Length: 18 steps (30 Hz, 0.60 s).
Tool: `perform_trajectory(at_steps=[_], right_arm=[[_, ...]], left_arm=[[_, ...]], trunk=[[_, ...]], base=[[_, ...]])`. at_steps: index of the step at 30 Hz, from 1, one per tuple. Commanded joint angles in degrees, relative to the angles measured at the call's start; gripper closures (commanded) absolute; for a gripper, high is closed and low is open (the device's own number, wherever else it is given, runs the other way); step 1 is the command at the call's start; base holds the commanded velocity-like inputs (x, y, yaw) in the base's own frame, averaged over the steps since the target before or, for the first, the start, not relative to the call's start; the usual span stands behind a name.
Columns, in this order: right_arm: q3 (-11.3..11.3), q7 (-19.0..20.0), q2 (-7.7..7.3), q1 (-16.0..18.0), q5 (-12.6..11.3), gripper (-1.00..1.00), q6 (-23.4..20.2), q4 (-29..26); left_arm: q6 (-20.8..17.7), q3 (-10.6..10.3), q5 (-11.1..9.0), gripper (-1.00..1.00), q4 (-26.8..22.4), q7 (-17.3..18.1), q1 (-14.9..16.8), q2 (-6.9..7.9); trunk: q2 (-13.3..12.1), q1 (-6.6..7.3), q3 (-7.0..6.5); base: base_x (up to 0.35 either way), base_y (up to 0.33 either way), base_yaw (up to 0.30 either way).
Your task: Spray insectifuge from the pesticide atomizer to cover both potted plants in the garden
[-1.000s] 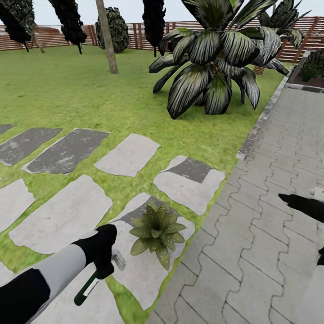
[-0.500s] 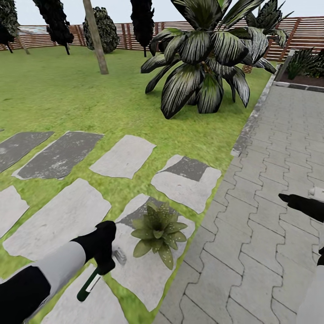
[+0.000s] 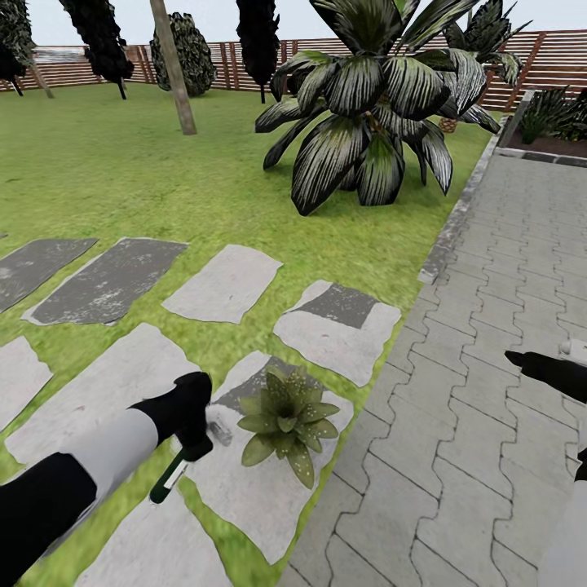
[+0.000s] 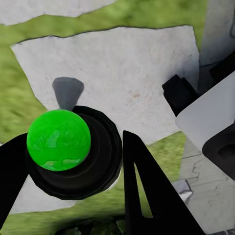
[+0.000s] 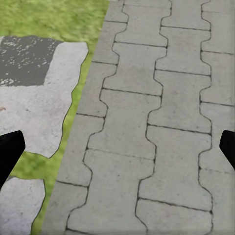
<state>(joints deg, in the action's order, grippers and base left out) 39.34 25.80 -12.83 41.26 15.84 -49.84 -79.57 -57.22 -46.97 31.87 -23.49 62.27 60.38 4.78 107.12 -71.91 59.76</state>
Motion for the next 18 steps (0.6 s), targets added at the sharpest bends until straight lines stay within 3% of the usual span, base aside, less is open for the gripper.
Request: perform_trajectory(at_steps=[1, 5, 9, 15, 18], right_arm=[[0.1, 0.6, 0.0, 0.1, 0.6, -1.0, -0.2, -0.1], [0.1, 0.6, 0.01, 0.1, 0.6, -1.0, -0.2, -0.1], [0.1, 0.6, 0.0, 0.1, 0.6, -1.0, -0.2, -0.1], [0.1, 0.6, 0.01, 0.1, 0.6, -1.0, -0.2, -0.1], [0.1, 0.6, 0.0, 0.1, 0.6, -1.0, -0.2, -0.1]], left_arm=[[-0.3, -0.1, 0.5, 1.0, -0.2, 0.6, 0.7, 0.0], [-0.3, 0.0, 0.5, 1.0, -0.2, 0.7, 2.2, -0.42], [-0.4, 0.0, 0.5, 1.0, -0.2, 0.6, 2.5, -2.15], [-0.3, 0.0, 0.5, 1.0, -0.2, 0.6, 2.3, -2.39], [-0.3, -0.1, 0.5, 1.0, -0.2, 0.6, 1.5, -2.33]], trunk=[[0.0, 0.0, 0.05], [0.0, 0.0, 0.05], [0.0, 0.0, 0.05], [0.0, 0.0, 0.05], [0.0, 0.0, 0.05]], base=[[0.0, 0.0, 0.0], [0.0, 0.0, 0.0], [0.0, 0.0, -0.126], [0.0, 0.0, -0.244], [0.0, 0.0, -0.051]])
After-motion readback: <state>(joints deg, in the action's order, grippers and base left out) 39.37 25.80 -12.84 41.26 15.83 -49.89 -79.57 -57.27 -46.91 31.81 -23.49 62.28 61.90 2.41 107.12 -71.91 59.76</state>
